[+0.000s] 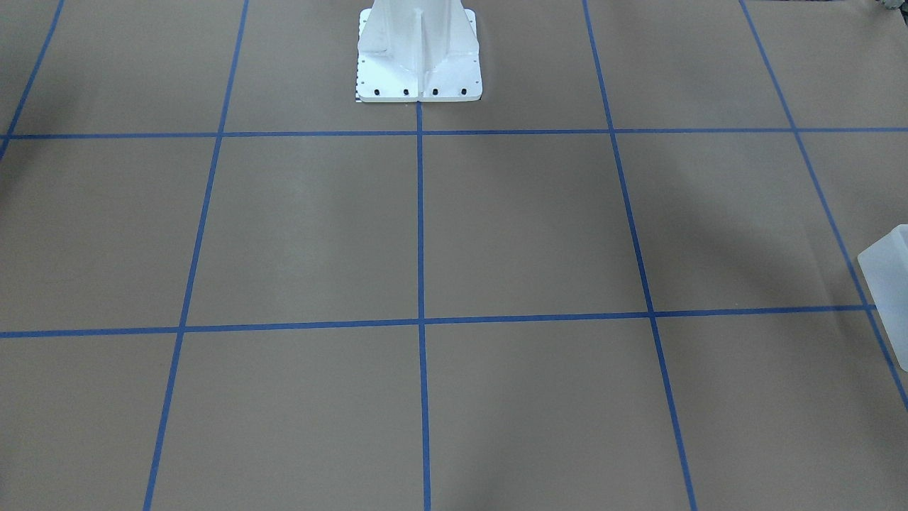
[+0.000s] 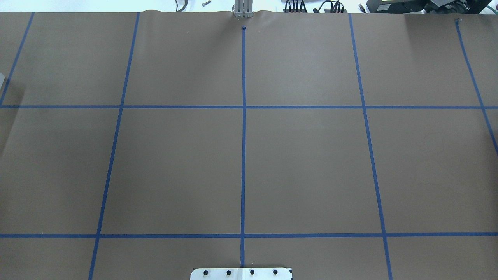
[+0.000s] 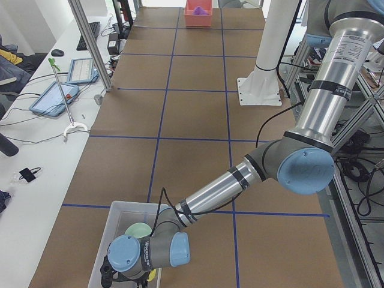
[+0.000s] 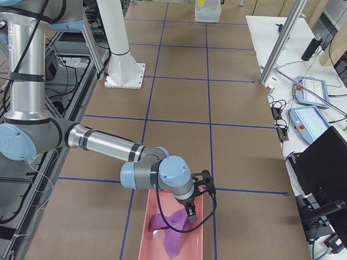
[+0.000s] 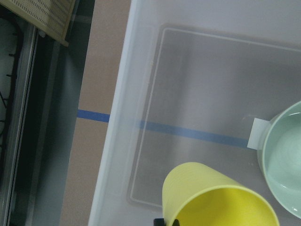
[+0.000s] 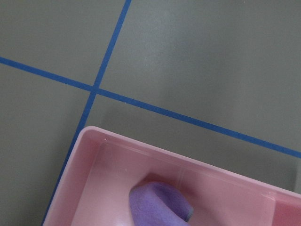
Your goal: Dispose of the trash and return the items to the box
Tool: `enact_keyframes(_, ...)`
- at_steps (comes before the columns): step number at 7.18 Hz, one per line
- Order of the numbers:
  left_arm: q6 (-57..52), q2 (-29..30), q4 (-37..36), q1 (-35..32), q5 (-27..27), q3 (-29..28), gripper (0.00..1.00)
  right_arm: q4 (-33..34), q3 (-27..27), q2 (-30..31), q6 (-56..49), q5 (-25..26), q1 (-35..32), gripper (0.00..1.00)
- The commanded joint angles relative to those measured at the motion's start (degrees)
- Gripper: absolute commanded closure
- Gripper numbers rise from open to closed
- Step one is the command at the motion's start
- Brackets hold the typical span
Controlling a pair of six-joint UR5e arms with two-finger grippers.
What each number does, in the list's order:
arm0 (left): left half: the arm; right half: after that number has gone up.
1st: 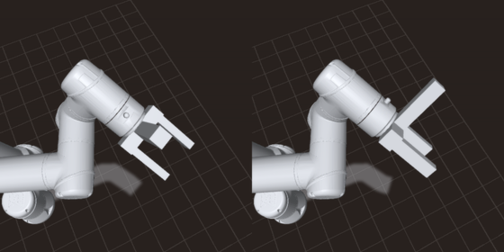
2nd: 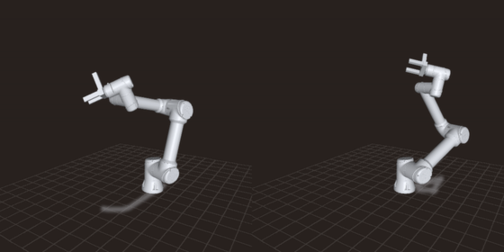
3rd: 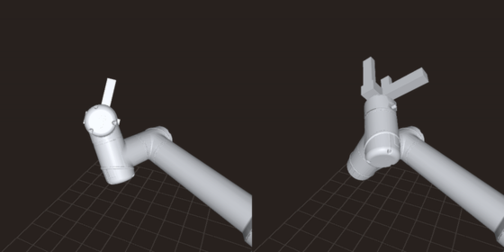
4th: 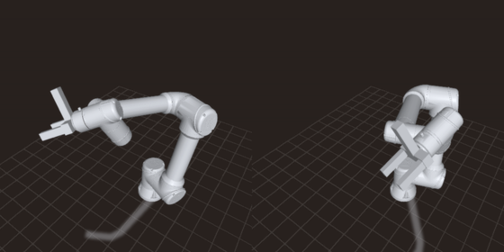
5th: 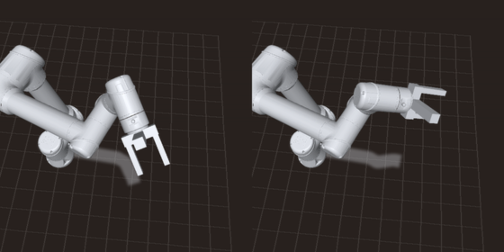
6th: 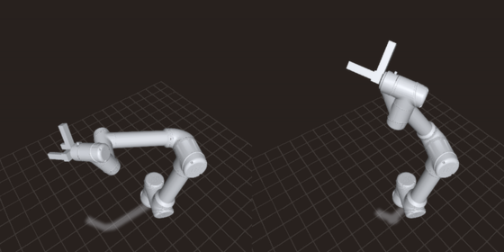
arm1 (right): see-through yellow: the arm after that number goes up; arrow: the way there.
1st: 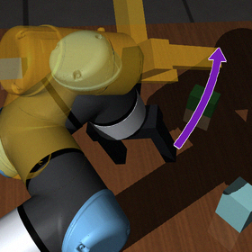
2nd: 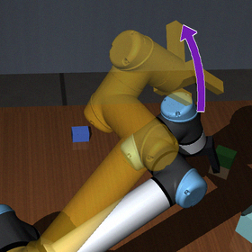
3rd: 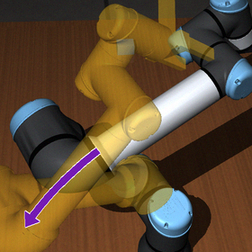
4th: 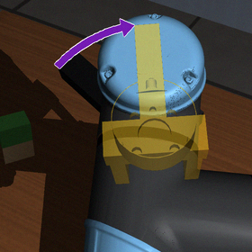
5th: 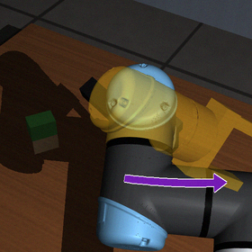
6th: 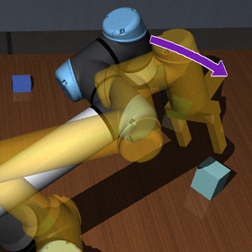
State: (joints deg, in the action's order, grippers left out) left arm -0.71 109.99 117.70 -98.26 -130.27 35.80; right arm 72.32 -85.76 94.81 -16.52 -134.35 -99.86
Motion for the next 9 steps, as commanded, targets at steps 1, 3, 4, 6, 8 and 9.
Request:
enact_keyframes(1,0.0,0.0,0.2,0.0,-1.0,0.3,0.24,0.2,-4.3,-2.5,13.6,-1.6,5.2,0.00)
enact_keyframes(3,4.0,-0.1,-0.6,0.1,-1.0,6.3,0.21,0.4,-10.8,-2.5,25.1,-1.5,10.8,0.00)
enact_keyframes(4,6.2,-1.9,-5.6,0.1,-2.5,15.2,0.21,0.4,-14.4,-2.5,31.6,-1.4,13.9,0.00)
enact_keyframes(6,6.6,-8.4,-22.7,0.7,-4.9,43.1,0.15,0.5,-17.8,-2.4,40.0,-0.7,18.5,0.00)
enact_keyframes(8,15.7,-12.7,-29.0,10.1,-4.2,63.3,0.13,0.5,-17.5,-1.7,39.6,-0.6,19.0,0.00)
enact_keyframes(9,22.2,-13.3,-29.9,14.3,-4.2,69.5,0.13,0.5,-17.4,-1.7,39.6,-0.6,19.4,0.00)
